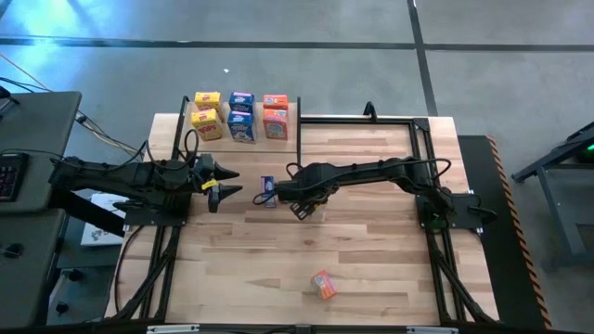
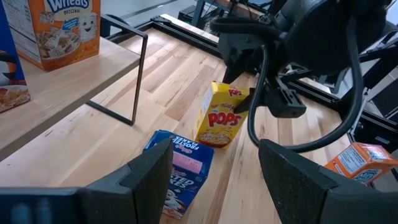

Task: Stack cereal on shelf
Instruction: Put the yellow cereal box on the shelf aligned with the other yellow cereal boxes

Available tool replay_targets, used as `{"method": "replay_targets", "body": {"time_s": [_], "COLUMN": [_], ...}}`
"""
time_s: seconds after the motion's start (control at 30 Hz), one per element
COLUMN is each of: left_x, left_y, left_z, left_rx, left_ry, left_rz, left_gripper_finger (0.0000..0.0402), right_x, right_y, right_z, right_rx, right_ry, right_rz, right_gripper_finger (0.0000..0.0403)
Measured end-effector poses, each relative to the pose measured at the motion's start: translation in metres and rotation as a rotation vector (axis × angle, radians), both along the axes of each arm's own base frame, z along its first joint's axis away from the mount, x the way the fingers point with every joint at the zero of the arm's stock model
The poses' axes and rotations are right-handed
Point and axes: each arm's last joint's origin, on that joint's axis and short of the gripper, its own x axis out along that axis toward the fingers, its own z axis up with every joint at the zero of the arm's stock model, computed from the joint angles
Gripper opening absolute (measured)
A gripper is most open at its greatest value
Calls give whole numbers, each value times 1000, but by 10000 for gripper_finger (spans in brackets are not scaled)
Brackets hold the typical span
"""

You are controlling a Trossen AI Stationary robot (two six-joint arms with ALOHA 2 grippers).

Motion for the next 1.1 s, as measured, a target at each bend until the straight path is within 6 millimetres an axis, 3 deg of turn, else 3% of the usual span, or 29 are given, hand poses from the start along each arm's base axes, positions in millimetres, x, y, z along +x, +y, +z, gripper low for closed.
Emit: {"method": "replay_targets", "body": {"time_s": [0.7, 1.1], "left_x": [0, 0], "left_y": [0, -1], "left_z": [0, 0], "left_rx": [2, -9], "left_ry": [-2, -1], "left_rz": [8, -23], "left_gripper_finger": [229, 253], "right_x": [0, 0], "right_y": [2, 4], "right_z": [-1, 3], "right_rx": [54, 59], "right_ry": [14, 37], "right_rz": [59, 180], "right_gripper_finger": [179, 172]}}
